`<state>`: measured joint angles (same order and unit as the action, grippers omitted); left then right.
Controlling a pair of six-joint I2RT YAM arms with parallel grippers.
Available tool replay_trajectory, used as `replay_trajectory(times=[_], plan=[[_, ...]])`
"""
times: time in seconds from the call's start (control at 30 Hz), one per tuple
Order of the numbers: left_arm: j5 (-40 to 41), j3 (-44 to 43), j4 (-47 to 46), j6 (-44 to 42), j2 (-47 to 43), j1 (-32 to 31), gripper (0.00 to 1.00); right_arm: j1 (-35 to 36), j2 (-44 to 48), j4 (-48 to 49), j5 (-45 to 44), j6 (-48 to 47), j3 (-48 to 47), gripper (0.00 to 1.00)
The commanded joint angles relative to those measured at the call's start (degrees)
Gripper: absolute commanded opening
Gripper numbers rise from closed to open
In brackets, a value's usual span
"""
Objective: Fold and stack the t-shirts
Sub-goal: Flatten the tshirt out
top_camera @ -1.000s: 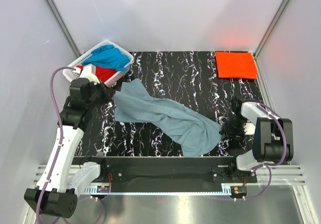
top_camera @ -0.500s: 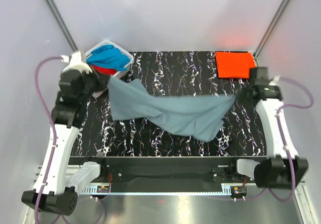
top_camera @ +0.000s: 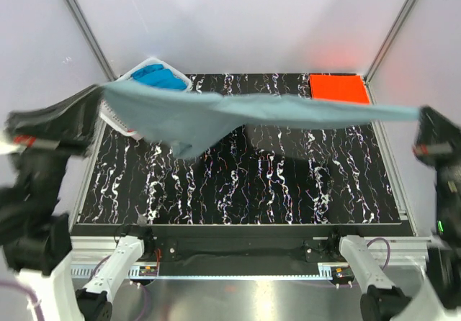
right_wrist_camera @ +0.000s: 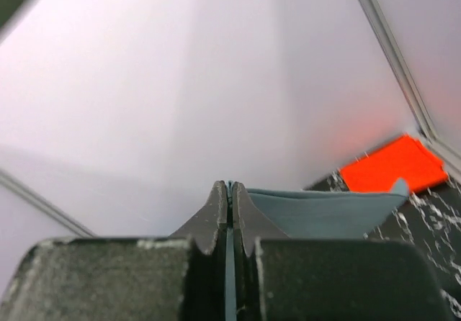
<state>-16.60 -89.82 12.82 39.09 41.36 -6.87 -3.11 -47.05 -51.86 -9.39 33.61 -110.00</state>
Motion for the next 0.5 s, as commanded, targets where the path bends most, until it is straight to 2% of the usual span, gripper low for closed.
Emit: replay_trajectory(times=[0.0, 0.13, 0.23, 0.37, 0.47], plan=[[-3.27, -6.58, -1.59, 2.14, -2.25, 0.28, 0.0, 0.04, 4.68, 0.35, 2.79, -3.02, -4.25, 0.0], [-2.04, -17.63, 2.55, -2.51, 0.2, 0.28, 0.0, 0.04, 3.29, -3.15, 2.7, -3.1, -11.37, 0.0], [0.15, -20.65, 5.28, -8.84, 4.5, 0.28, 0.0, 0.21, -0.57, -2.9, 4.63, -5.3, -11.3, 0.0], [4.38, -19.09, 8.63, -17.28, 10.74, 0.28, 0.0, 0.13, -6.12, -2.91, 3.59, -8.55, -5.52, 0.0], [6.14, -13.82, 2.15, -20.37, 10.84, 0.28, 0.0, 0.13, -7.53, 3.41, 4.2, -9.35, -0.94, 0.0]])
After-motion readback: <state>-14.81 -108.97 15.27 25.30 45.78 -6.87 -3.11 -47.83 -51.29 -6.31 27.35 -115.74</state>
